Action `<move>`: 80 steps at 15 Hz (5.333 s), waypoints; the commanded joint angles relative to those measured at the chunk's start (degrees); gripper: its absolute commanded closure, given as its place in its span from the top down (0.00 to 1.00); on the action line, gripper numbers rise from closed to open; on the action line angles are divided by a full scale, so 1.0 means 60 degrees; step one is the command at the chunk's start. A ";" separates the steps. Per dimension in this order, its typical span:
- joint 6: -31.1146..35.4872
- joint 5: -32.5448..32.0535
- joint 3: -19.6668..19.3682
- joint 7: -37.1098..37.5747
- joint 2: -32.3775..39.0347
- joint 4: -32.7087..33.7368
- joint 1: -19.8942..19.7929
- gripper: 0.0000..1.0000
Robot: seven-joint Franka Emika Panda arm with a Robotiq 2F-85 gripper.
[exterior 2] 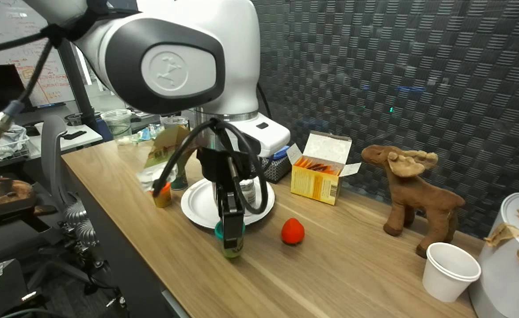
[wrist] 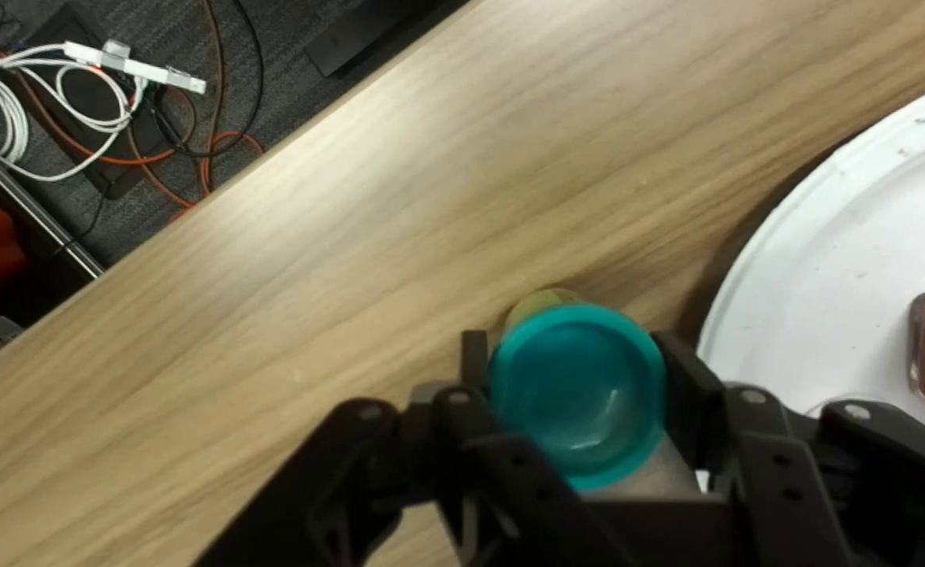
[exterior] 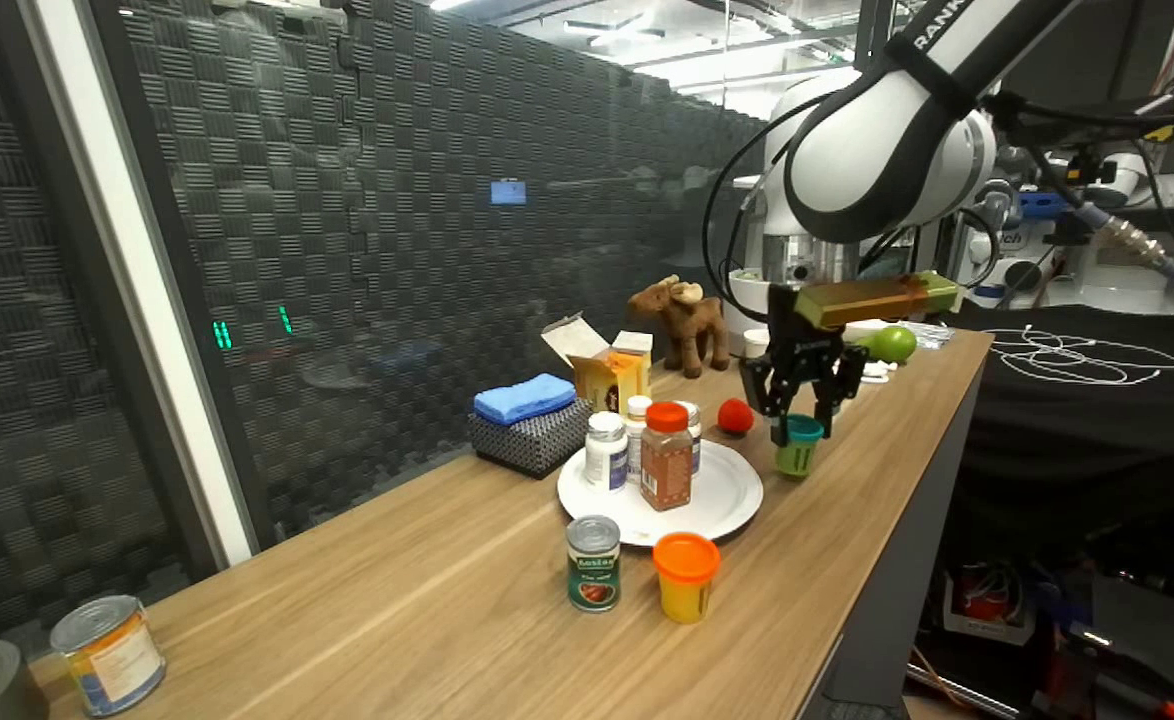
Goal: Put the bottles and orange plushie surrounding the white plate on the white plate
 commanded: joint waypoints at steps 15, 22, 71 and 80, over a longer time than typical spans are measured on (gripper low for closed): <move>-0.0523 -0.0066 0.1031 -0.1961 -0.0581 0.0297 0.0912 0.28; -0.0100 0.0842 0.0907 -0.2954 -0.0185 0.0406 0.0717 0.28; -0.2761 0.1632 0.2271 -0.2153 0.1506 0.3018 0.2204 1.00; -0.2573 -0.0143 0.2012 -0.1758 0.2594 0.3890 0.2896 1.00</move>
